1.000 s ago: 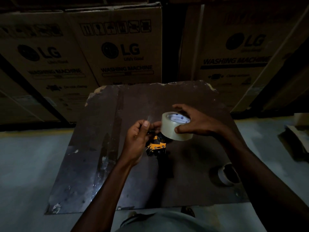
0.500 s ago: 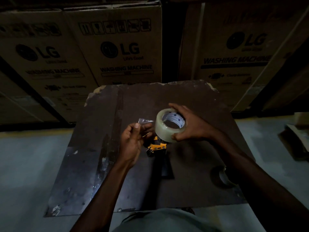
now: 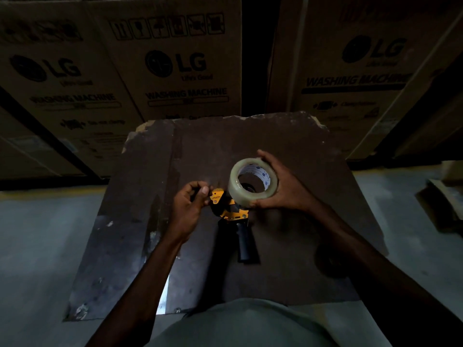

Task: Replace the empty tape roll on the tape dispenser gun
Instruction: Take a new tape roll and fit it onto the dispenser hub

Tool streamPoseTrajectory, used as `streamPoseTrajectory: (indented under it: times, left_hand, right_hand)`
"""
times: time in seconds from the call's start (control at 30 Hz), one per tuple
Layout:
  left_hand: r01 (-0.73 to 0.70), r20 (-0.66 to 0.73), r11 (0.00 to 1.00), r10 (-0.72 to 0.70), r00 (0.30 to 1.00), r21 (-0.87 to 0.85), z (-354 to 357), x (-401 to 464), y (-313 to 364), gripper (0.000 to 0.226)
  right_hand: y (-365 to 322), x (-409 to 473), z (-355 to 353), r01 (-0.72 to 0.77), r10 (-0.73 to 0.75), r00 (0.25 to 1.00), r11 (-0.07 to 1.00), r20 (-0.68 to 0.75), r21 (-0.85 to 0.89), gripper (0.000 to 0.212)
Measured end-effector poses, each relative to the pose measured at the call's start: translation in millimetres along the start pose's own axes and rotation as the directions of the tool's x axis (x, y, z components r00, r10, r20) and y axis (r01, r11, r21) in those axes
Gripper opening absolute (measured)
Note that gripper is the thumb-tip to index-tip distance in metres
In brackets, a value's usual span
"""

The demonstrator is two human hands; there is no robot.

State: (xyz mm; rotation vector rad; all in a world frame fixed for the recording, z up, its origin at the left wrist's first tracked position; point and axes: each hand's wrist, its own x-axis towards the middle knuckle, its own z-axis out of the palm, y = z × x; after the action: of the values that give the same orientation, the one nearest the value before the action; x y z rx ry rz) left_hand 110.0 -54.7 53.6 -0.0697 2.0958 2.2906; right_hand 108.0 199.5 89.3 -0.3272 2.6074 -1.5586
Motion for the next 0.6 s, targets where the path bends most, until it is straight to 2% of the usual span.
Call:
streamPoseTrajectory:
  times: [0.37,0.5,0.6]
  left_hand:
    - [-0.063,0.0,0.92,0.069,0.998,0.386,-6.2,18.4,-51.9,0.025]
    - [-0.012,-0.033,0.894,0.03,0.999,0.448,-8.9,24.3,-68.1,0.03]
    - [0.016,-0.022,0.885,-0.007,1.0,0.466,-14.7,29.4,-77.0,0.02]
  right_hand:
    - [35.8,13.9,5.9,-0.079,0.078,0.996,0.997,0.04,0.007,0.128]
    - [51.7,23.1,12.3,-0.086,0.088,0.995,0.996,0.05,-0.036,0.126]
    - [61.2,31.1,15.1,-0.095,0.099,0.993,0.994,0.071,-0.05,0.125]
